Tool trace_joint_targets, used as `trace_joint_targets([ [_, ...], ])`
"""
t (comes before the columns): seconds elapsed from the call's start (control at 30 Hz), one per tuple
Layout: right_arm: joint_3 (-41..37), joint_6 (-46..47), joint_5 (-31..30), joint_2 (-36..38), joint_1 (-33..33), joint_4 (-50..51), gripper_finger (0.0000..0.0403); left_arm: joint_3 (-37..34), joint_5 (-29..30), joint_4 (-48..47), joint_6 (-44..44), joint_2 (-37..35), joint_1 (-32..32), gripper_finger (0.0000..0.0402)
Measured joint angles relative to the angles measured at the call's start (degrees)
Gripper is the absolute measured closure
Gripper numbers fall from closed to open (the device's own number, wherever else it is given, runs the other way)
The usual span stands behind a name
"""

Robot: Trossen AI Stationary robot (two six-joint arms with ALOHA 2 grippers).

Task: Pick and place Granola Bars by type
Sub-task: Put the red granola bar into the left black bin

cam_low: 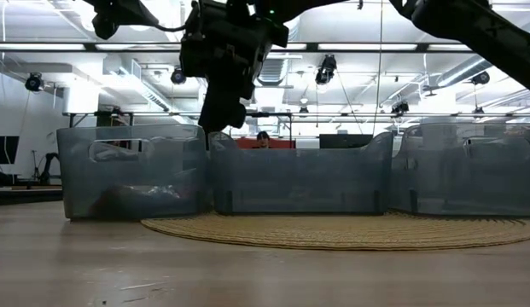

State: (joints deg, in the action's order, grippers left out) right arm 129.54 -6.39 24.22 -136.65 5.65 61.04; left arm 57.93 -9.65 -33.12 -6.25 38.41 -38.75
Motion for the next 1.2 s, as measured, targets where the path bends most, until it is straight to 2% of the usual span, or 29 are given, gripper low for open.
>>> trace_joint_targets([
  [0.17, 0.82, -1.05, 3.37, 1.27, -0.02, -0.03, 0.025, 0.0, -1.8, 0.0, 0.0, 0.0, -0.01, 0.0383],
  [0.37, 1.51, -3.23, 3.86, 5.98, -0.02, -0.78, 0.0268, 0.0, -4.37, 0.0, -2.95, 0.01, 0.01, 0.0383],
  [0.63, 1.49, -5.98, -0.53, 13.53, 0.14, -4.49, 0.03, 0.0, -4.4, 0.0, -3.81, -0.07, 0.0, 0.0383],
  [0.87, -0.35, -6.22, -0.94, 17.83, 1.45, -6.67, 0.0342, 0.0, -4.46, 0.02, -3.83, -0.11, 0.0, 0.0383],
  [1.03, -7.33, -6.41, -1.08, 22.38, 1.77, -9.39, 0.0377, 0.0, -4.48, 0.02, -3.83, -0.61, 0.0, 0.0383],
  [1.2, -22.28, -2.83, -2.65, 31.23, 2.12, -22.36, 0.0393, 0.0, -4.53, 0.05, -3.83, -1.23, -0.01, 0.0383],
])
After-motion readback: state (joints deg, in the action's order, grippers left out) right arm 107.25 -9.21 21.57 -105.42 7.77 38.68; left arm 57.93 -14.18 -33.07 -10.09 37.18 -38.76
